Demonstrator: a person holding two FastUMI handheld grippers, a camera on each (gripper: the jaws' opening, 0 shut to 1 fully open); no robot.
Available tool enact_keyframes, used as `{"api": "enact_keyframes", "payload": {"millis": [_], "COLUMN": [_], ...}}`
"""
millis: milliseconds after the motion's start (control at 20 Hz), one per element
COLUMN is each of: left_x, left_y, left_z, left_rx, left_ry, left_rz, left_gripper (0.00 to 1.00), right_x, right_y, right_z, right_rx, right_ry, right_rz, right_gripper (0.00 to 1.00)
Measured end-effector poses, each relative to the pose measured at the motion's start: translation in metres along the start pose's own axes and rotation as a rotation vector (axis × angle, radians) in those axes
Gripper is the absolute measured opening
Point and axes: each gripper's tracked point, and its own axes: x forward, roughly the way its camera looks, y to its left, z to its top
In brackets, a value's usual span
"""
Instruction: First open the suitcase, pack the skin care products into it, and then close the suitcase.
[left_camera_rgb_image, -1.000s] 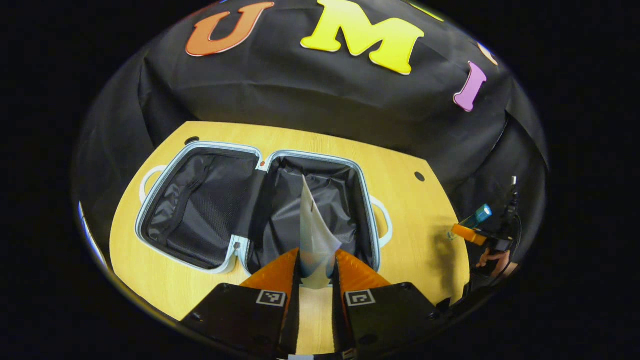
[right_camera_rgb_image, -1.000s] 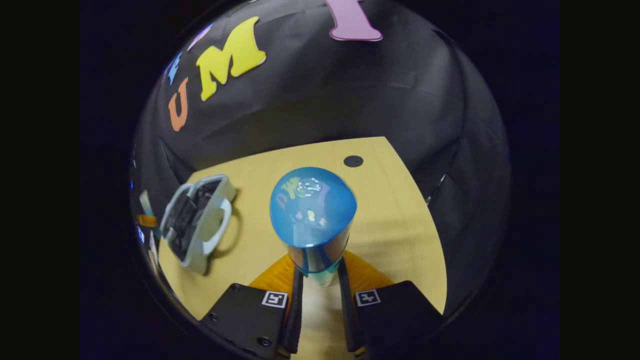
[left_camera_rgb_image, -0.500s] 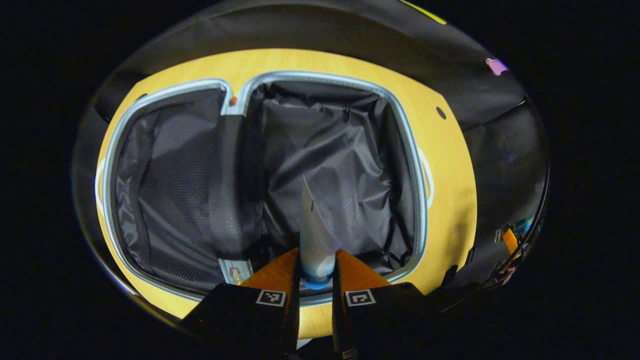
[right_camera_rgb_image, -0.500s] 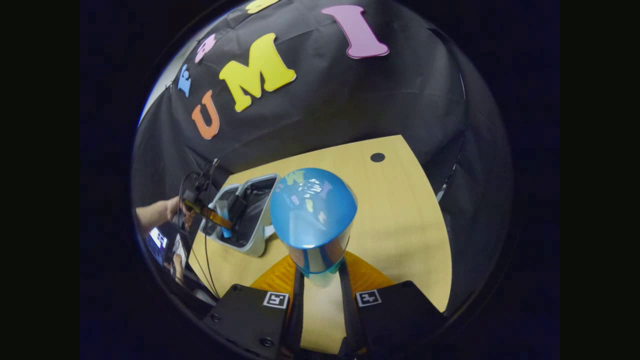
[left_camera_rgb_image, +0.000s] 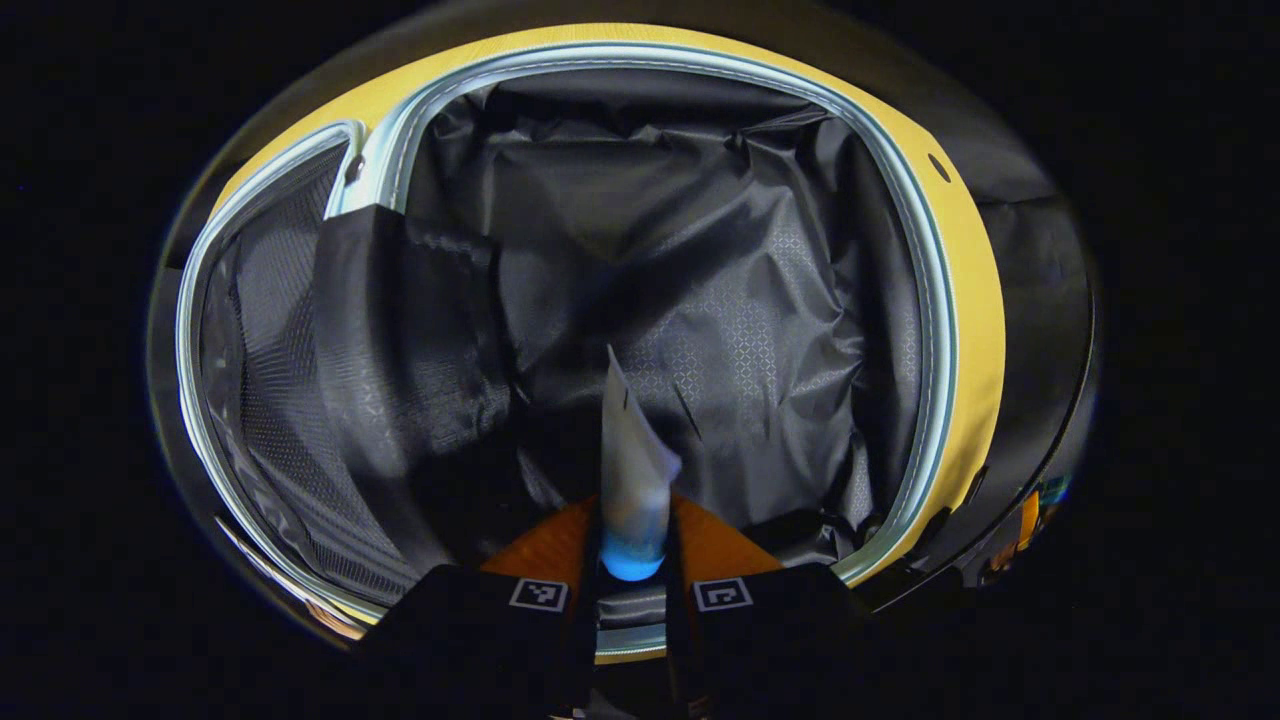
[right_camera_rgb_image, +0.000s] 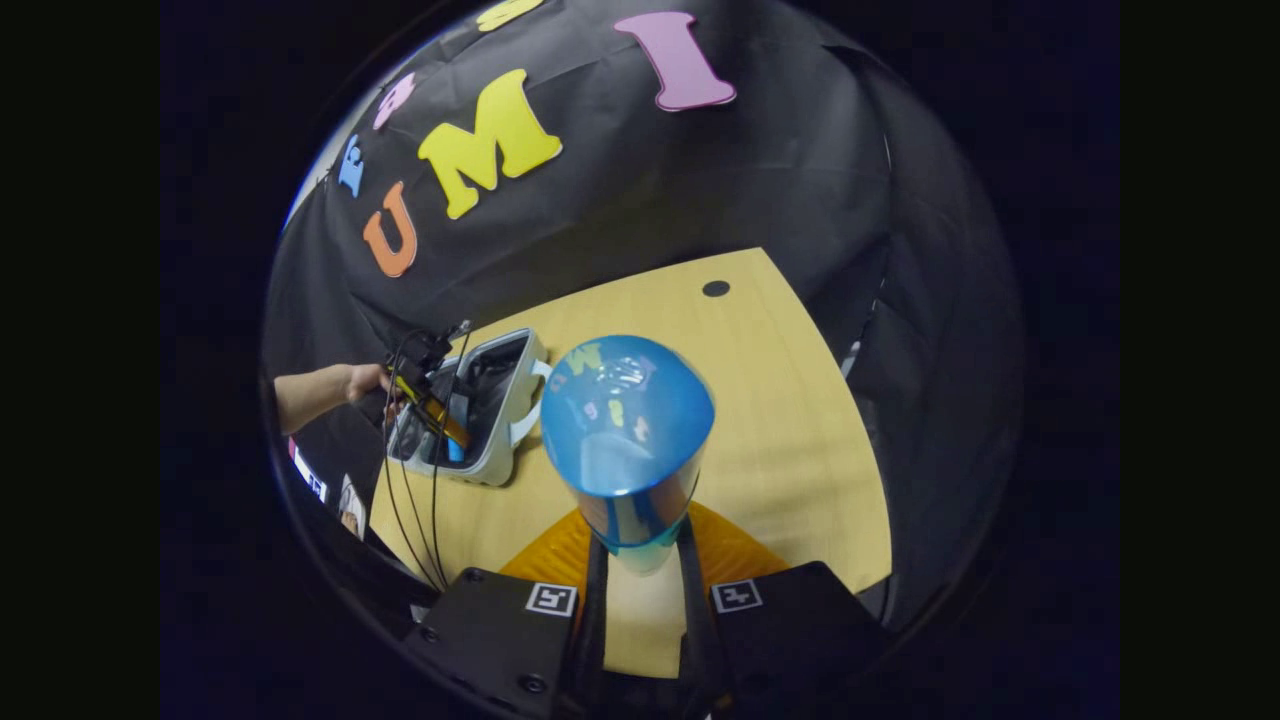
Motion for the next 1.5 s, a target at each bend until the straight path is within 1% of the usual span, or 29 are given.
{"api": "enact_keyframes", "payload": {"millis": [50, 100, 250, 350, 450, 500, 550, 600, 650, 700, 750, 850, 900, 950, 1000, 1050, 1150, 1200, 1300, 1400, 1500], "left_x": [0.002, 0.004, 0.005, 0.001, -0.010, -0.021, -0.035, -0.055, -0.078, -0.098, -0.113, -0.141, -0.144, -0.145, -0.143, -0.137, -0.131, -0.134, -0.132, -0.126, -0.127], "left_y": [0.000, -0.001, -0.007, -0.012, -0.022, -0.026, -0.026, -0.028, -0.032, -0.027, -0.027, -0.020, -0.012, -0.005, 0.002, 0.007, 0.016, 0.019, 0.031, 0.047, 0.064], "left_z": [0.000, 0.000, 0.000, -0.003, -0.001, -0.001, 0.001, 0.001, 0.001, -0.010, -0.013, -0.027, -0.036, -0.049, -0.058, -0.069, -0.105, -0.129, -0.167, -0.189, -0.204], "left_rx": [-0.004, -0.012, -0.049, -0.069, -0.091, -0.084, -0.067, -0.051, -0.042, -0.039, -0.042, -0.072, -0.101, -0.134, -0.165, -0.193, -0.238, -0.251, -0.272, -0.316, -0.373], "left_ry": [0.003, -0.001, -0.021, -0.039, -0.105, -0.157, -0.228, -0.317, -0.419, -0.516, -0.615, -0.797, -0.863, -0.907, -0.945, -0.973, -1.002, -1.004, -0.995, -0.981, -0.980], "left_rz": [0.003, -0.001, -0.036, -0.060, -0.102, -0.108, -0.102, -0.107, -0.121, -0.133, -0.139, -0.163, -0.172, -0.181, -0.192, -0.198, -0.187, -0.177, -0.151, -0.123, -0.119], "left_gripper": [0.32, 0.35, 0.41, 0.52, 0.82, 0.97, 0.84, 0.97, 0.97, 1.00, 0.96, 0.97, 0.96, 0.96, 0.96, 0.96, 0.97, 0.96, 0.96, 0.96, 0.96], "right_x": [0.000, -0.001, 0.001, 0.005, 0.012, 0.016, 0.022, 0.030, 0.038, 0.048, 0.055, 0.079, 0.095, 0.116, 0.134, 0.154, 0.190, 0.207, 0.238, 0.257, 0.266], "right_y": [0.002, 0.004, 0.019, 0.041, 0.074, 0.095, 0.115, 0.139, 0.165, 0.190, 0.216, 0.260, 0.278, 0.295, 0.304, 0.308, 0.317, 0.316, 0.307, 0.301, 0.297], "right_z": [0.001, 0.002, 0.007, 0.010, 0.013, 0.013, 0.014, 0.018, 0.023, 0.028, 0.033, 0.039, 0.040, 0.037, 0.032, 0.027, 0.013, 0.003, -0.021, -0.042, -0.054], "right_rx": [0.007, 0.003, -0.030, -0.067, -0.128, -0.164, -0.203, -0.236, -0.263, -0.277, -0.278, -0.245, -0.222, -0.203, -0.197, -0.199, -0.173, -0.149, -0.094, -0.015, 0.046], "right_ry": [-0.003, -0.006, -0.009, 0.000, 0.022, 0.040, 0.055, 0.064, 0.078, 0.097, 0.123, 0.218, 0.276, 0.342, 0.403, 0.463, 0.571, 0.628, 0.734, 0.807, 0.834], "right_rz": [0.001, 0.003, 0.024, 0.058, 0.119, 0.155, 0.195, 0.234, 0.274, 0.313, 0.350, 0.389, 0.396, 0.381, 0.349, 0.322, 0.264, 0.227, 0.128, 0.050, -0.007], "right_gripper": [0.33, 0.33, 0.32, 0.32, 0.32, 0.32, 0.33, 0.32, 0.32, 0.32, 0.32, 0.32, 0.33, 0.32, 0.32, 0.32, 0.32, 0.32, 0.33, 0.33, 0.33]}}
